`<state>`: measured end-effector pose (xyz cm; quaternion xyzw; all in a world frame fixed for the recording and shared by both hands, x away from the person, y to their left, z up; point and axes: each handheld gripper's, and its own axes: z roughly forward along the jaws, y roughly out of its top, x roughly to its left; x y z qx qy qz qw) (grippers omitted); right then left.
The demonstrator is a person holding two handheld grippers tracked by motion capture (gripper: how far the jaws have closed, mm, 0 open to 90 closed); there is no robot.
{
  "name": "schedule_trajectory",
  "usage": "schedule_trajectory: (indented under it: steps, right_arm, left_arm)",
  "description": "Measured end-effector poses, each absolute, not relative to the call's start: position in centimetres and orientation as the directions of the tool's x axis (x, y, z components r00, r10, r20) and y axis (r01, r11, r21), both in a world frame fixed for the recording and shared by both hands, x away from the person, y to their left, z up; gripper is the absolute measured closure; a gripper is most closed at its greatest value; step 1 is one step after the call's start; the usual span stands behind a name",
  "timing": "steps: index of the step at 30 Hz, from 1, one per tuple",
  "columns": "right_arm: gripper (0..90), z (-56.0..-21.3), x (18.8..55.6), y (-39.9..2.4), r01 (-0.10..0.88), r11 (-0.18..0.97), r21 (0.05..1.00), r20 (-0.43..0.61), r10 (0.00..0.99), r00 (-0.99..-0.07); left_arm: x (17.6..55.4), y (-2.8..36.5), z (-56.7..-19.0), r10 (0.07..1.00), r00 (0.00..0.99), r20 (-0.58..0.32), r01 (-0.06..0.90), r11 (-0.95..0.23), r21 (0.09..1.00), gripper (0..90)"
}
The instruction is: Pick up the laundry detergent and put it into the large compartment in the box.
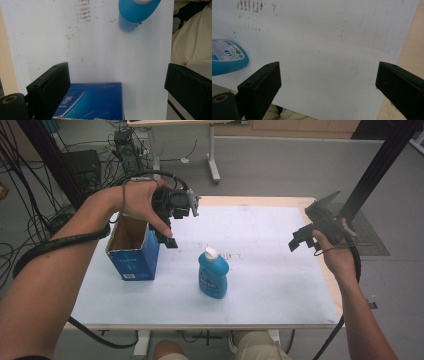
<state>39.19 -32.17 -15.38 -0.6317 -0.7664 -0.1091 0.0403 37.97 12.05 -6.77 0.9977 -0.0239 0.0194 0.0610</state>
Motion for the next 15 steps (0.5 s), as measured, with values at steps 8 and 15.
schedule_trajectory:
  steps: [8, 15]
  right_arm:
    - [6.1, -15.42, 39.18, -31.98, 0.977, 0.177, 0.114, 0.201, 0.959, -0.198]
    - [6.1, -15.33, 38.98, -32.22, 0.978, 0.172, 0.121, 0.201, 0.960, -0.194]
  left_arm:
    - [38.05, 11.81, -7.23, -0.053, 0.998, 0.033, -0.056, -0.990, 0.125, 6.8]
    - [38.16, 11.30, -7.62, -0.065, 0.998, 0.021, -0.067, -0.990, 0.123, 6.8]
